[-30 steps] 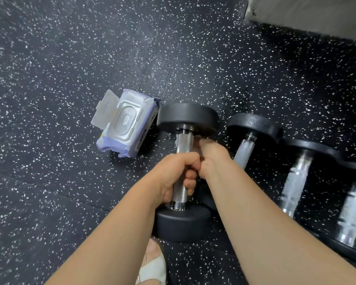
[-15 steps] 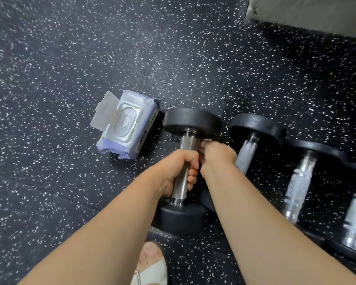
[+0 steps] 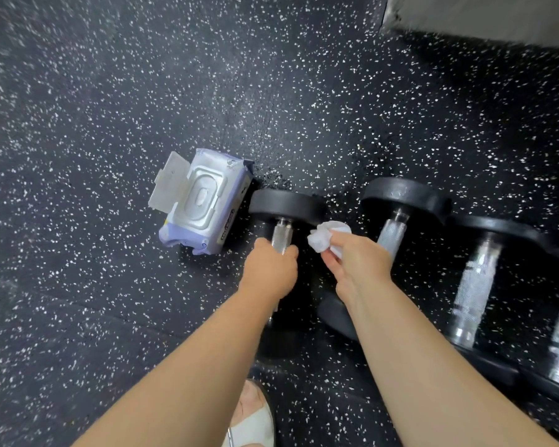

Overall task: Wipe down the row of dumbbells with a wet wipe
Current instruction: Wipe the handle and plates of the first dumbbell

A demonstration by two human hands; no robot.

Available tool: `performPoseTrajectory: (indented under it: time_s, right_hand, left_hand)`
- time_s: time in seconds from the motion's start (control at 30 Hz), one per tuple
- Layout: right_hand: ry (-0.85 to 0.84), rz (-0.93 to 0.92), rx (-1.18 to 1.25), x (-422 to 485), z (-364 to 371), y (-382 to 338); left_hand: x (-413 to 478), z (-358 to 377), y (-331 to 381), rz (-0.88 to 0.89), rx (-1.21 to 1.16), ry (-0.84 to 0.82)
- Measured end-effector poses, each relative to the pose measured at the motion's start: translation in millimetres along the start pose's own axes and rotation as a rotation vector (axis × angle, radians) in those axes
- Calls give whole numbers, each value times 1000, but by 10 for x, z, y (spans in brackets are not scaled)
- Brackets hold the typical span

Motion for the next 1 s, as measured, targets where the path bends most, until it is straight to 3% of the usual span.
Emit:
performPoseTrajectory:
  time_s: [0.07, 0.2, 0.33, 0.43, 0.63, 0.7, 0.77, 0.87, 0.93, 1.0]
  right_hand:
    - [9, 15, -44, 23, -26, 41]
    - [28, 71, -78, 11, 0, 81]
    - [-109, 142, -10, -140, 165, 102]
    - [-111, 177, 77, -83, 289, 112]
    - [-61, 208, 84, 3, 419, 144]
    - [24, 188, 62, 82, 344, 126]
    - [160, 74, 10, 157, 185, 35]
    - [257, -335, -187, 58, -23, -250]
    - [199, -522, -302, -126, 4, -419]
    - [117, -585, -445, -252, 95, -457]
  left_hand:
    - [-83, 99, -32, -34, 106, 67]
    - [-54, 97, -86, -87, 98, 135]
    - [101, -21, -138, -33, 6, 162]
    - [120, -47, -171, 10, -47, 109]
    - [-186, -28, -76, 15, -406, -65]
    - [-249, 1, -40, 2, -472, -117]
    - [-278, 23, 6, 9, -480, -149]
    - [-264, 32, 72, 73, -430, -138]
    - [-238, 28, 102, 112, -369, -107]
    - [-243, 28, 113, 133, -311, -80]
Point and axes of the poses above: each hand's wrist, its own x-axis towards the middle knuckle, its own z-axis out of the palm, y = z × x, the point moved 5 cm from there along x, towards the middle knuckle, and after that the axes turned 6 degrees about -z, right-handed, at the moved point
